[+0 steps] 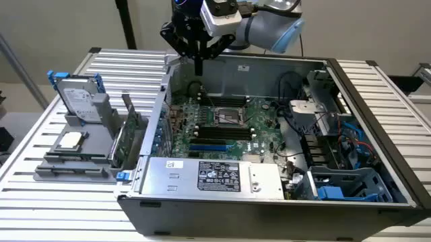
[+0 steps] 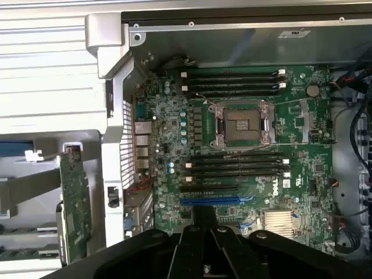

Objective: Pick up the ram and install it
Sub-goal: 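Reach for the ram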

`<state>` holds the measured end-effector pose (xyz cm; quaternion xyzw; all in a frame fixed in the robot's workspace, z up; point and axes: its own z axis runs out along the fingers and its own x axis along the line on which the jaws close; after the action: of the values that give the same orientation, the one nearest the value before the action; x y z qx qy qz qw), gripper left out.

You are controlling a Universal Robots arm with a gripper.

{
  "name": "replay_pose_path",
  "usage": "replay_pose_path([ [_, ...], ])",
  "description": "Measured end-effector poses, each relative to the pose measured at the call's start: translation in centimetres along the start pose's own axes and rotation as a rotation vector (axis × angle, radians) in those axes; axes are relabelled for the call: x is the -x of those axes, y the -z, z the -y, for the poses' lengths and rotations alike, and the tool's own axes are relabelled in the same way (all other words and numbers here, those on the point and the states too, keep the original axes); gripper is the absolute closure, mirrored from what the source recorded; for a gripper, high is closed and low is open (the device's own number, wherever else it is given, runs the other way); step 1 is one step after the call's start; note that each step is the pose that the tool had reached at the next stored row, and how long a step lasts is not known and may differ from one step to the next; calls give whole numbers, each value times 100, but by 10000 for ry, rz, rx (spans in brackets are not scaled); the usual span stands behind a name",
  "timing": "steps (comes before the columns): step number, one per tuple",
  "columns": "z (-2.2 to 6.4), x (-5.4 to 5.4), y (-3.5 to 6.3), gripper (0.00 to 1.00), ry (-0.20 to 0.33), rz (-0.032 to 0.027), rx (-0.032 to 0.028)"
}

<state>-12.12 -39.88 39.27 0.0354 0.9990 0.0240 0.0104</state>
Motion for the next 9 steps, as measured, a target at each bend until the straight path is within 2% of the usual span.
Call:
replay_pose_path([
  [9, 0, 0, 0, 100, 0, 0, 0],
])
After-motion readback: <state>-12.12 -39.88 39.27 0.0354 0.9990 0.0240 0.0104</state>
